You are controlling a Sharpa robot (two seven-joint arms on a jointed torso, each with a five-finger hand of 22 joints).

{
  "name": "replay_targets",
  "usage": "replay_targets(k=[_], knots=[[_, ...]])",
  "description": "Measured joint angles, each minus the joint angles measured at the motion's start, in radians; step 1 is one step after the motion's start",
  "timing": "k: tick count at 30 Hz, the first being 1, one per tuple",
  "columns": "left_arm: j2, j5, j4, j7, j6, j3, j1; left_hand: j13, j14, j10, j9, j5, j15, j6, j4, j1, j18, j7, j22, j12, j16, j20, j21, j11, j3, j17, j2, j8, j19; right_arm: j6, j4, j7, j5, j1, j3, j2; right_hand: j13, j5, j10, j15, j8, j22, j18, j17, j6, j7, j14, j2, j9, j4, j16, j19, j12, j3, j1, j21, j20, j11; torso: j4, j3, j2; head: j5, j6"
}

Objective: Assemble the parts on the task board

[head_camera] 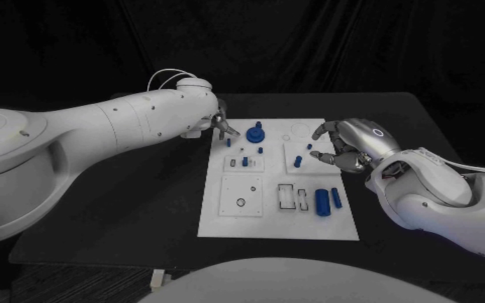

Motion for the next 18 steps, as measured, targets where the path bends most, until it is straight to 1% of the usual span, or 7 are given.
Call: replay_targets(k=[7,8,11,16,18], knots=[[0.004,-0.001,-0.016,0.000,0.001,0.000,-0.004,0.000,0.000,0.000,0.000,0.000,0.000,0.000,0.000,0.000,0.000,0.000,0.000,0.000,0.000,0.000,-0.006,0.000,0.000,0.000,0.000,0.000,0.000,0.000,0.000,0.000,0.000,0.000,0.000,0.000,0.000,0.000,0.000,0.000,0.000,0.000,0.000,0.000,0.000,0.000,0.000,0.000,-0.001,0.000,0.000,0.000,0.000,0.000,0.000,0.000,0.000,0.000,0.0001,0.0000,0.000,0.000,0.000],[0.004,-0.001,-0.016,0.000,0.002,0.000,-0.005,0.000,0.000,0.000,0.001,0.000,0.000,0.004,0.000,0.001,0.000,-0.004,0.000,0.000,0.000,0.000,-0.006,0.000,0.000,0.000,0.001,0.000,0.000,0.000,0.001,0.000,0.000,0.000,0.000,0.000,0.000,0.000,0.000,0.000,0.000,0.000,0.000,0.000,0.000,0.000,0.000,0.000,-0.001,0.000,0.000,0.000,0.000,0.000,0.000,0.000,0.000,0.000,0.0001,0.0000,0.000,0.000,0.000],[0.006,-0.002,-0.017,0.000,0.002,0.000,-0.008,0.000,0.000,0.000,0.002,0.000,0.000,0.004,0.000,0.009,0.000,-0.004,0.000,0.000,0.000,0.000,-0.006,0.000,0.000,0.000,0.001,0.000,0.000,0.000,0.001,0.000,0.000,0.000,0.000,0.000,0.000,0.000,0.000,0.000,0.000,0.000,0.000,0.000,0.003,-0.003,0.000,0.000,-0.001,0.000,0.000,0.000,0.000,0.000,0.000,0.000,0.000,0.000,0.0001,-0.0001,0.001,0.001,0.000],[0.008,-0.002,-0.014,0.001,0.004,0.000,-0.014,0.000,0.000,0.000,0.006,0.000,0.000,0.004,-0.005,0.035,0.000,-0.004,0.000,0.000,0.000,0.000,-0.010,0.000,0.005,0.000,0.003,-0.005,0.000,-0.001,0.001,0.000,0.001,0.000,0.000,0.001,0.000,0.000,0.000,0.000,0.000,0.000,0.000,0.000,0.003,-0.004,0.000,0.000,-0.001,0.000,0.000,0.000,0.000,0.000,0.000,0.000,0.000,0.000,0.0002,-0.0002,0.001,-0.002,0.000],[0.008,-0.002,-0.014,0.001,0.005,0.000,-0.015,0.000,0.000,0.000,0.006,0.000,0.000,0.003,-0.008,0.036,0.000,-0.004,0.000,0.000,0.000,0.000,-0.014,0.000,0.008,0.000,0.004,-0.005,0.000,-0.001,0.001,0.000,0.001,0.000,0.000,0.001,0.000,0.000,0.000,0.000,0.000,0.000,0.000,0.000,0.003,-0.003,0.000,0.000,-0.001,0.000,0.000,0.000,0.000,0.000,0.000,0.000,0.000,0.000,0.0002,-0.0002,0.000,-0.003,0.000]])
